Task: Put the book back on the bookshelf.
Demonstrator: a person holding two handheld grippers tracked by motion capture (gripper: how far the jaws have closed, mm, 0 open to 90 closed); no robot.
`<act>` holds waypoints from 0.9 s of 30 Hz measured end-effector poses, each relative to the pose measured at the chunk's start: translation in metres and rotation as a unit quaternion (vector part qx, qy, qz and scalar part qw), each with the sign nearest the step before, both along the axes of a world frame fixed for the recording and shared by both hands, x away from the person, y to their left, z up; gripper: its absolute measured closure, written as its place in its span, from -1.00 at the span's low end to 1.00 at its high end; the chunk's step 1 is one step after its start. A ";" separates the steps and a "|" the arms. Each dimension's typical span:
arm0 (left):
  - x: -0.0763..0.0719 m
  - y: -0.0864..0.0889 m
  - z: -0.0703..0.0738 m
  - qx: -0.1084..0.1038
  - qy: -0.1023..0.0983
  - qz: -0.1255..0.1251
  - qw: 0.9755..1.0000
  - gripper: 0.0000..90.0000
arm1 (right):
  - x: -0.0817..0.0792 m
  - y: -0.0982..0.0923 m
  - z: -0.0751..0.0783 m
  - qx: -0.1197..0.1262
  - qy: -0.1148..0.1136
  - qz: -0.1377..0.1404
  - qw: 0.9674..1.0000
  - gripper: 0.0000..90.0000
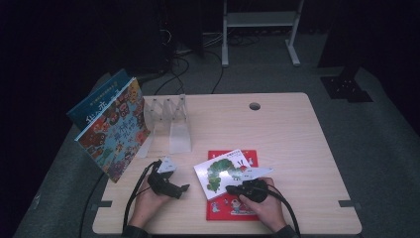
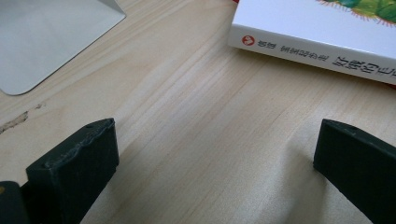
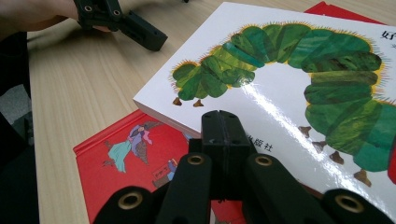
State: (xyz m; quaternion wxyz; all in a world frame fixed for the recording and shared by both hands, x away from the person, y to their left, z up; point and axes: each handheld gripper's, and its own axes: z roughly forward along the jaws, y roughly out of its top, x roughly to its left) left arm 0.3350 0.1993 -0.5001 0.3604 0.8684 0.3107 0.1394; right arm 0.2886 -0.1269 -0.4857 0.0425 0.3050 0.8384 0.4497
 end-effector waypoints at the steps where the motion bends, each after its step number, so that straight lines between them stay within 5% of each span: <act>1: 0.000 0.000 0.000 0.001 0.000 -0.001 1.000 -1.00 | 0.000 0.000 0.000 -0.001 0.001 0.000 1.000 0.98; 11: 0.007 -0.014 0.023 -0.048 0.004 -0.030 0.998 -1.00 | -0.003 -0.002 -0.001 -0.012 -0.010 0.002 1.000 0.98; 22: 0.029 -0.049 0.028 -0.035 0.027 -0.077 0.996 -1.00 | -0.007 0.005 -0.003 -0.022 -0.013 0.014 1.000 0.98; 27: 0.034 -0.059 0.024 -0.047 0.042 -0.088 0.994 -1.00 | -0.009 0.008 -0.004 -0.023 -0.014 0.016 1.000 0.98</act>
